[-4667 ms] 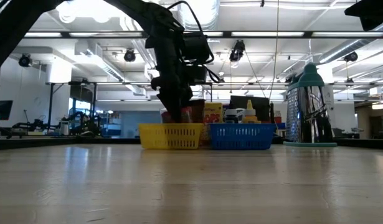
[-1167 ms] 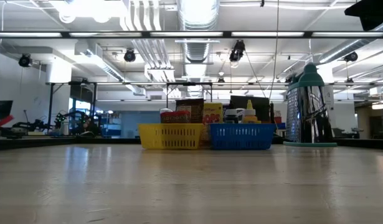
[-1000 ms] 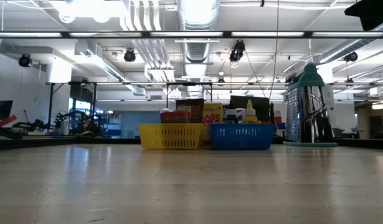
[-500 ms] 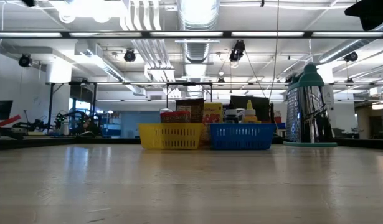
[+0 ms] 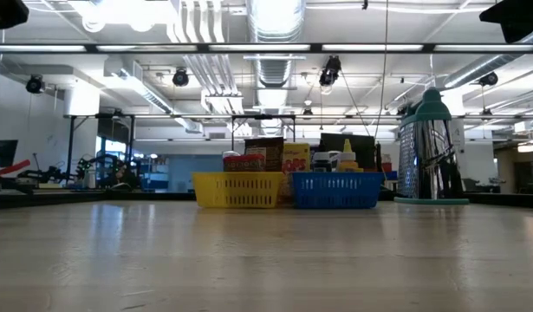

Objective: Pick & Place Kitchen Items
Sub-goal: Put the violet seasoning bottle into the yellow bin

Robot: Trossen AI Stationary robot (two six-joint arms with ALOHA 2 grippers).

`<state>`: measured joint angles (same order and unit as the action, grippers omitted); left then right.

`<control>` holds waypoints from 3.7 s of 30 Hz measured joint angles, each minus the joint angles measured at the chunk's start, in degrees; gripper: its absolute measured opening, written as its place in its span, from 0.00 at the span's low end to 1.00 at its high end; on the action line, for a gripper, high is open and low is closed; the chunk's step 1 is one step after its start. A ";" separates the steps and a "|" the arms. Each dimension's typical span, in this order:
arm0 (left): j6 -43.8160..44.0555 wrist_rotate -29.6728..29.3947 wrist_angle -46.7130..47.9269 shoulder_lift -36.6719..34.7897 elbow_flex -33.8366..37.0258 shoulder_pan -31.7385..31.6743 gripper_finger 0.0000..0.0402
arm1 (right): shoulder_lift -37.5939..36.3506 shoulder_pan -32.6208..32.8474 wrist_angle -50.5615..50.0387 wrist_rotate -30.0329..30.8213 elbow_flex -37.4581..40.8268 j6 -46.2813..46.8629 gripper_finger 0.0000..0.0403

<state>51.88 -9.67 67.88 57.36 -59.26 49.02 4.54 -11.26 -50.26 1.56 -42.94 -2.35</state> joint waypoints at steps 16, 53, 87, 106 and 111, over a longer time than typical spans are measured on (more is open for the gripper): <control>-8.09 5.35 -20.77 0.48 9.30 1.13 0.66 | 0.02 0.02 0.02 0.00 -0.02 0.00 0.02; -7.81 9.11 -26.72 11.87 11.53 1.11 0.65 | 0.02 0.00 0.00 0.00 -0.02 0.00 0.02; -16.15 7.63 -33.04 13.66 11.69 -3.63 0.81 | 0.02 0.00 0.00 0.00 -0.02 0.00 0.02; -17.78 7.61 -33.53 15.94 11.60 -3.70 0.70 | 0.01 0.00 0.02 0.01 -0.02 0.00 0.02; -18.93 7.48 -33.78 15.78 11.18 -3.72 0.63 | 0.01 0.01 0.02 0.00 -0.02 0.00 0.02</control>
<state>32.94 -2.19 34.09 73.14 -48.07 45.30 4.55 -11.26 -50.24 1.56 -42.96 -2.35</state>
